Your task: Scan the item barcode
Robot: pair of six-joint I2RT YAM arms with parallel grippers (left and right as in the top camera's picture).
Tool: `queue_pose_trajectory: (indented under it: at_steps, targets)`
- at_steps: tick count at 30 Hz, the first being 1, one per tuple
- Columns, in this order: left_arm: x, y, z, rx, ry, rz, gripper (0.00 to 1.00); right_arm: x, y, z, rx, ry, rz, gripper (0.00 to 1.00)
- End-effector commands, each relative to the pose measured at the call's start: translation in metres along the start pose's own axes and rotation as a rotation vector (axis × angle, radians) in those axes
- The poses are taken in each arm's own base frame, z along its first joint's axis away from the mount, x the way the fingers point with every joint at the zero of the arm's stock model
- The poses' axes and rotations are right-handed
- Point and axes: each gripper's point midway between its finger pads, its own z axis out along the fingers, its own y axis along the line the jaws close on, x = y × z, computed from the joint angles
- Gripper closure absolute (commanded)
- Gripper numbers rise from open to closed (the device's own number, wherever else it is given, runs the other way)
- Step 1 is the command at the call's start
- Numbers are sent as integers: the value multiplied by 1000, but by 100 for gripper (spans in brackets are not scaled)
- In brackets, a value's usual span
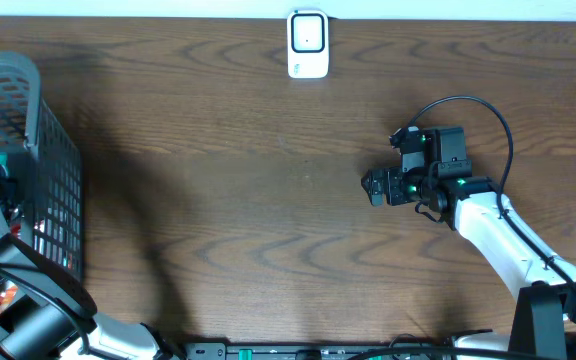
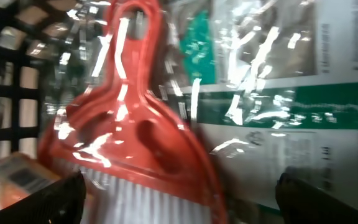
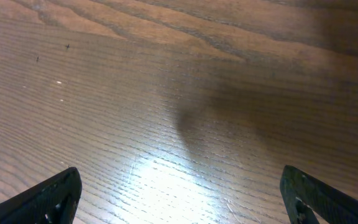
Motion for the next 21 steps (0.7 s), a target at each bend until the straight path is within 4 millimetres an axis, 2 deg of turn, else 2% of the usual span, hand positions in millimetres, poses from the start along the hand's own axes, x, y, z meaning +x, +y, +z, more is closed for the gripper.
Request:
queue_pose_trajectory:
  at_steps: [1,6,15,21]
  targets:
    - [-4,-7,-9,49,5,2,3,5,4,4,-16,16,-16,1]
    - [0,-5,-3,29,19,11,3,5,4,4,-16,16,-16,1]
    - [24,4,28,-51,90,50,3,6,4,4,-16,18,-15,1]
    - [26,6,32,-70,96,57,3,6,4,4,-16,19,-15,1]
